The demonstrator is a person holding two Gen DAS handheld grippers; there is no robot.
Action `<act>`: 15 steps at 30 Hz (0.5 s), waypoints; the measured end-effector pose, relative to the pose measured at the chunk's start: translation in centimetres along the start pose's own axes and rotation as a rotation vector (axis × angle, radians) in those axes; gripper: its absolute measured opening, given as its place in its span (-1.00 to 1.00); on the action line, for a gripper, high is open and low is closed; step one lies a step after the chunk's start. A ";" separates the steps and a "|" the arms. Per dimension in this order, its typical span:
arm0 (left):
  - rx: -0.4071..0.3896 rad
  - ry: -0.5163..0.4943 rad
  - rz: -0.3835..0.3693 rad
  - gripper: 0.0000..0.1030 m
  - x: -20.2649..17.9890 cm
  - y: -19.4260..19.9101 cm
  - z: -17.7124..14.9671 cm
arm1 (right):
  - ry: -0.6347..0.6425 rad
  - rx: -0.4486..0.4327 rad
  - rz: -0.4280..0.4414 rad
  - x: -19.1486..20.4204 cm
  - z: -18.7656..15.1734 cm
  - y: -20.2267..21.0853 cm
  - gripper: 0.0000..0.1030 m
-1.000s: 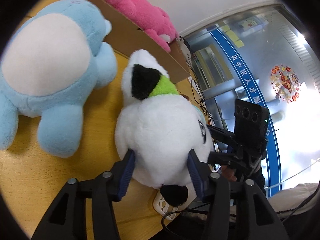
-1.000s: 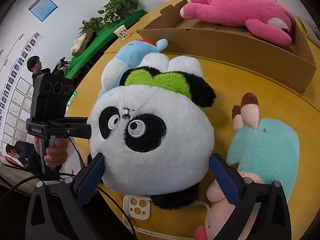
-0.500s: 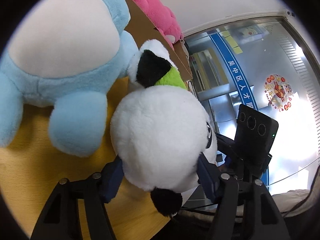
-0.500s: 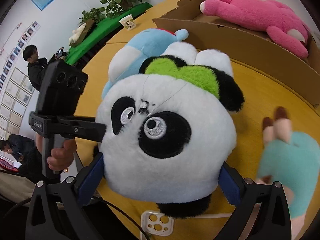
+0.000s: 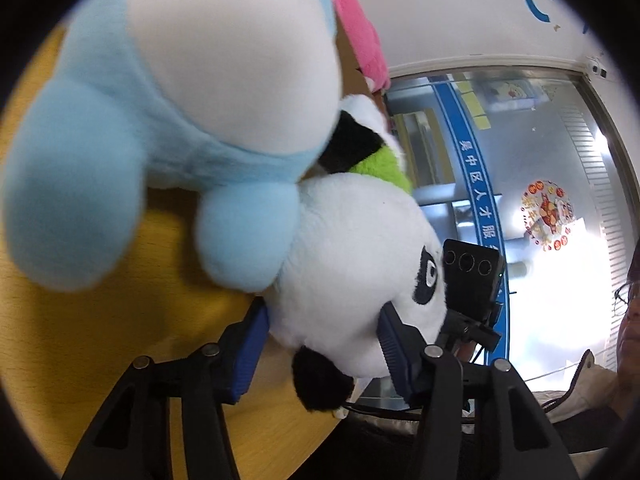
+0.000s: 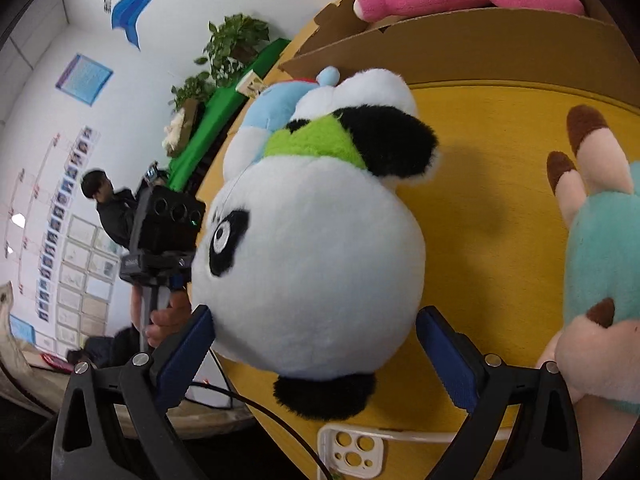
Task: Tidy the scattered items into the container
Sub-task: 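Lift the panda with both grippers and carry it over the box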
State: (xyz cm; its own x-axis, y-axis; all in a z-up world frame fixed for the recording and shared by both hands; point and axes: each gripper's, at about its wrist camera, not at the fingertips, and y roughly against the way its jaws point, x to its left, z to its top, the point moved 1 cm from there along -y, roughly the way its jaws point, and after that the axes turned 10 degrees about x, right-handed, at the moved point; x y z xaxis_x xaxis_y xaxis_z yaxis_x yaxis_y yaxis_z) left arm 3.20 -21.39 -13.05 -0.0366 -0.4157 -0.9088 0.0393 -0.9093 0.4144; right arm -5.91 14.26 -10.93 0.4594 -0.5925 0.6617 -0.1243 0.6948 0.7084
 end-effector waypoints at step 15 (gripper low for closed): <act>-0.001 0.024 0.174 -0.03 -0.8 -1.2 -0.3 | -0.064 -0.113 0.022 -1.4 0.2 2.5 0.93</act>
State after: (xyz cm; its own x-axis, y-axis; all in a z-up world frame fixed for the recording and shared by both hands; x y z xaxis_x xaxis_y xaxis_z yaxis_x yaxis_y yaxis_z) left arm 3.45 -19.99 -12.83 -0.0053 -0.5660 -0.8244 0.0444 -0.8237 0.5653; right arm -7.02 16.76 -10.08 0.3999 -0.5992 0.6936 -0.0322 0.7471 0.6640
